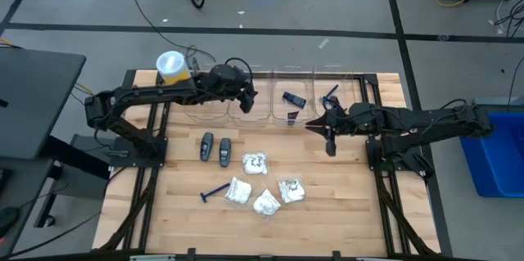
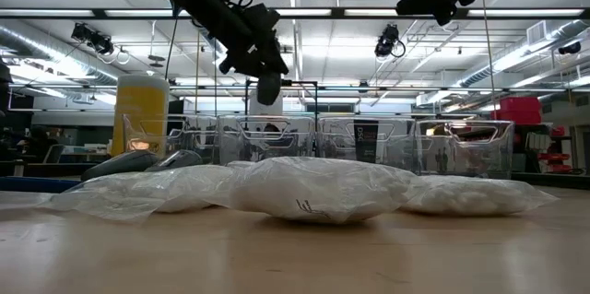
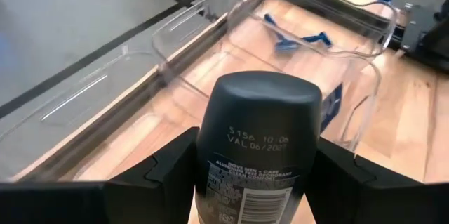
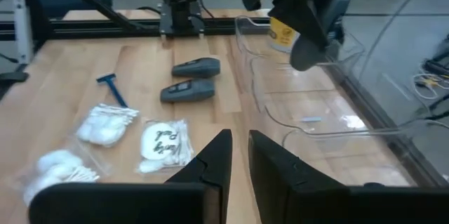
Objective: Pick & Place Travel size toiletries
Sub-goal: Put the black deodorant into the middle left transparent bin
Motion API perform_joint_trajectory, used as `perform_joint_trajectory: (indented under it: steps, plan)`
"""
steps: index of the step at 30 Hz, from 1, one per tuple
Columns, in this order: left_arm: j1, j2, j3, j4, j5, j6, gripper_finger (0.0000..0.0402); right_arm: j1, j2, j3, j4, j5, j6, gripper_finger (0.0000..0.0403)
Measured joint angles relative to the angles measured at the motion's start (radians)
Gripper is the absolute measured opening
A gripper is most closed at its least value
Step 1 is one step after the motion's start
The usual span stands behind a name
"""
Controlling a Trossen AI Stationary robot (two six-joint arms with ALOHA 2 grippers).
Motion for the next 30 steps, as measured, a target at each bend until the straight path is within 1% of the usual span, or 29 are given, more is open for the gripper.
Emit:
perform_joint_trajectory:
  steps: [5,7,11,15,30]
  plan:
    - [0.011,0.048,-0.001,-0.020,0.009,-0.024,0.0220,0.000,0.001,0.000,-0.002,0.013,0.000,0.0053]
    - [0.012,0.082,0.000,0.006,0.010,-0.023,0.0221,-0.001,0.001,0.000,-0.002,0.014,0.000,0.0053]
    - [0.012,0.133,0.000,-0.005,0.017,-0.048,0.0222,-0.002,0.001,0.000,-0.006,0.015,0.002,0.0053]
    - [0.012,0.162,0.000,0.001,0.024,-0.049,0.0223,-0.002,0.001,0.000,-0.010,0.016,0.003,0.0052]
    - [0.015,0.165,0.000,-0.014,0.027,-0.078,0.0224,-0.004,0.002,0.000,-0.011,0.016,0.003,0.0050]
